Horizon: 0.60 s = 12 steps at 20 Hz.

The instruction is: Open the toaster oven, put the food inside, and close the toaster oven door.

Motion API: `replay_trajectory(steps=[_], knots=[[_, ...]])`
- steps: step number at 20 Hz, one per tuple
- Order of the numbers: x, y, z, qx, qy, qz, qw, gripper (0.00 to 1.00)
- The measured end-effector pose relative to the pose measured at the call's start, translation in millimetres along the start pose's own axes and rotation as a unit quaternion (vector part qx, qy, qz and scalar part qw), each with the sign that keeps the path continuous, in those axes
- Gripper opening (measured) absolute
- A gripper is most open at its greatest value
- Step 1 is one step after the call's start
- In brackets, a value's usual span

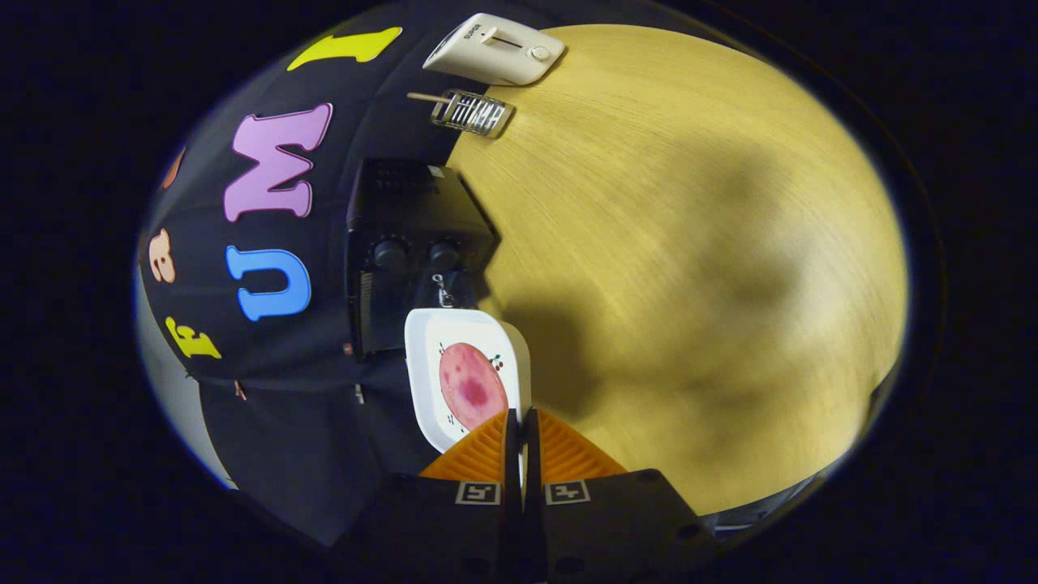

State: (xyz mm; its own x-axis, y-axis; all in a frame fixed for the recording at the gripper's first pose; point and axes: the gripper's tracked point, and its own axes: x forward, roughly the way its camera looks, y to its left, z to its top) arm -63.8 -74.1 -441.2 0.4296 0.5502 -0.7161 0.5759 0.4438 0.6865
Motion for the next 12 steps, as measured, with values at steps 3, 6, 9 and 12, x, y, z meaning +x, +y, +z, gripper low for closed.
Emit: replay_trajectory(steps=[3, 6, 9, 12], knots=[[29.1, 16.1, -24.2, 0.011, -0.014, -0.016, 1.000, 0.05], [62.8, 48.9, -37.8, 0.051, -0.041, -0.010, 0.998, 0.05], [98.8, 87.0, -33.1, 0.105, -0.079, 0.011, 0.991, 0.05], [137.5, 99.3, -24.6, 0.113, -0.113, -0.021, 0.987, 0.05]])
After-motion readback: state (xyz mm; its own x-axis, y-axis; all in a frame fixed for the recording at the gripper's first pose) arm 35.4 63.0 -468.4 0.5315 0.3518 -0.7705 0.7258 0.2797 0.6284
